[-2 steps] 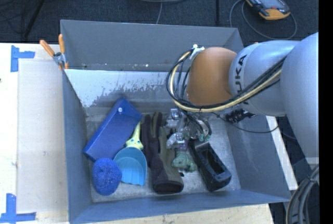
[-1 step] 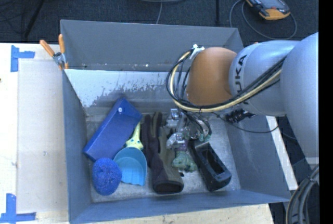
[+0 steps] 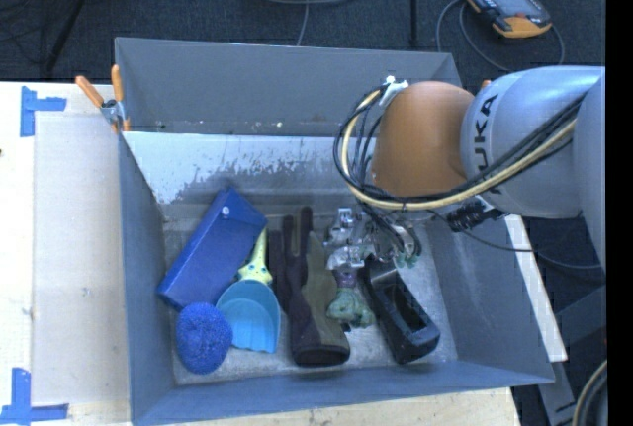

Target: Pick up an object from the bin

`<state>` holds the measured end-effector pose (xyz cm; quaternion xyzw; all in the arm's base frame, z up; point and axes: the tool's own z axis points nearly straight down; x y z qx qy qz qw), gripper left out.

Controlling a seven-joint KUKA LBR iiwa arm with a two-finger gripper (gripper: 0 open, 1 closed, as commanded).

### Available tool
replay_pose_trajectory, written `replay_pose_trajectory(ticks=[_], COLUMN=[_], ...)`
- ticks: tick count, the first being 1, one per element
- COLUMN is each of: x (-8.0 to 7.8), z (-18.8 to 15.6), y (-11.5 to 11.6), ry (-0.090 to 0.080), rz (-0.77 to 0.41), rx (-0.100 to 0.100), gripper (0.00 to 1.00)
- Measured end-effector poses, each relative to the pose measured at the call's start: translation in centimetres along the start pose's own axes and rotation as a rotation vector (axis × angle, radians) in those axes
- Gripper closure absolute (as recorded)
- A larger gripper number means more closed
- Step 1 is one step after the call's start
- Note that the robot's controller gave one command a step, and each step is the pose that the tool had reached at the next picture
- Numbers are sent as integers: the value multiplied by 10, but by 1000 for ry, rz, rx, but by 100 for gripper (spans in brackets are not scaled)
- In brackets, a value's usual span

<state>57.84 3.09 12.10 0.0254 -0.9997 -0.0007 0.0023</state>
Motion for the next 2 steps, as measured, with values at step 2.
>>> replay_pose_trajectory(ticks=[2], x=[9], z=[-136], y=[-4], ry=[-1], rz=[-66], rx=[1], gripper=[100])
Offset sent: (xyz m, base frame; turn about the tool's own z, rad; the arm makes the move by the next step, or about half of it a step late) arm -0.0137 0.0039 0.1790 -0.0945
